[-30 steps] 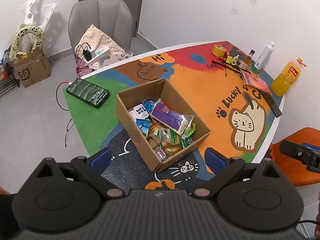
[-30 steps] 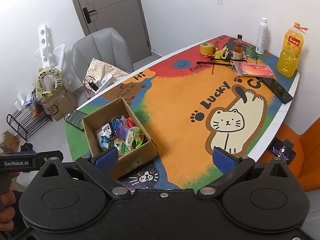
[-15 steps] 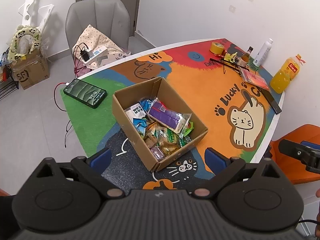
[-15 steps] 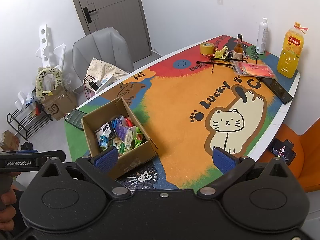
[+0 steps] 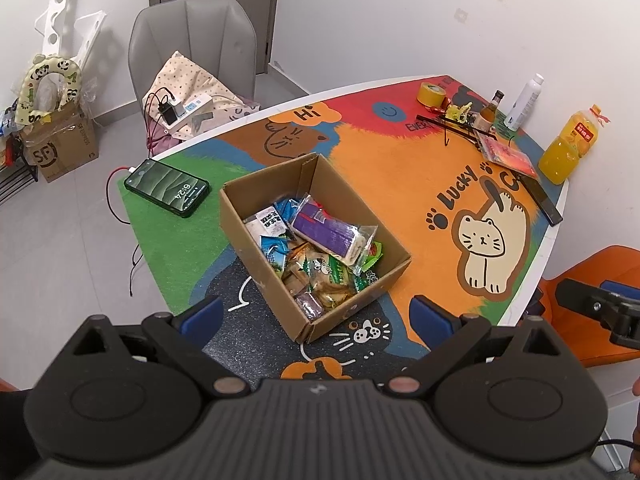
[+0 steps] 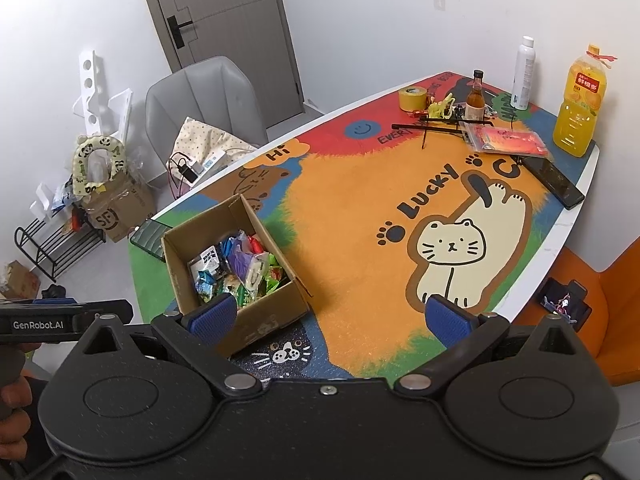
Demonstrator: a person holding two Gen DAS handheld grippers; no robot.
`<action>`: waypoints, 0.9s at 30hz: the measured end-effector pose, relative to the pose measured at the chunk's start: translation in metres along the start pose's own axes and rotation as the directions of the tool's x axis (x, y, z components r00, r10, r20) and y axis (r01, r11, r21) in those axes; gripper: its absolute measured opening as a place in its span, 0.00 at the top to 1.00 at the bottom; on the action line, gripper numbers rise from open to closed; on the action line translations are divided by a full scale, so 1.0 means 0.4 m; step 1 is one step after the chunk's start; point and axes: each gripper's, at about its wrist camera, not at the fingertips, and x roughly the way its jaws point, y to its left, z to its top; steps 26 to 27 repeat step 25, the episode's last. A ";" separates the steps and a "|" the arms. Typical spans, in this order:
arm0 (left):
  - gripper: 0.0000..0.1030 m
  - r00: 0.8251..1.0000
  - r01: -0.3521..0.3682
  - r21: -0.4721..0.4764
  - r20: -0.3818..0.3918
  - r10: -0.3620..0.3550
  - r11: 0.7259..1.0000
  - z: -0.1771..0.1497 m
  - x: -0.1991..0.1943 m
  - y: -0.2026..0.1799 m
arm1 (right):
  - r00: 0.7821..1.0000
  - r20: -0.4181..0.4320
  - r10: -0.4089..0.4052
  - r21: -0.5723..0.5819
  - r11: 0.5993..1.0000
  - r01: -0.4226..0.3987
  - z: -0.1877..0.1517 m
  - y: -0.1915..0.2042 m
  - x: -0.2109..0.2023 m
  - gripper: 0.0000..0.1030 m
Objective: Organize snacks
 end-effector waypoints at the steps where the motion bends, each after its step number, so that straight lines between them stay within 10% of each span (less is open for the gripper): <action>1: 0.04 1.000 0.001 0.001 0.000 -0.001 1.000 0.000 0.000 0.001 | 1.000 0.001 0.001 0.000 1.000 -0.001 0.001 -0.002 0.000 0.00; 27: 0.04 1.000 -0.008 0.015 0.010 0.007 1.000 -0.009 -0.009 -0.008 | 1.000 -0.012 0.008 -0.006 1.000 -0.008 -0.002 0.004 0.009 0.00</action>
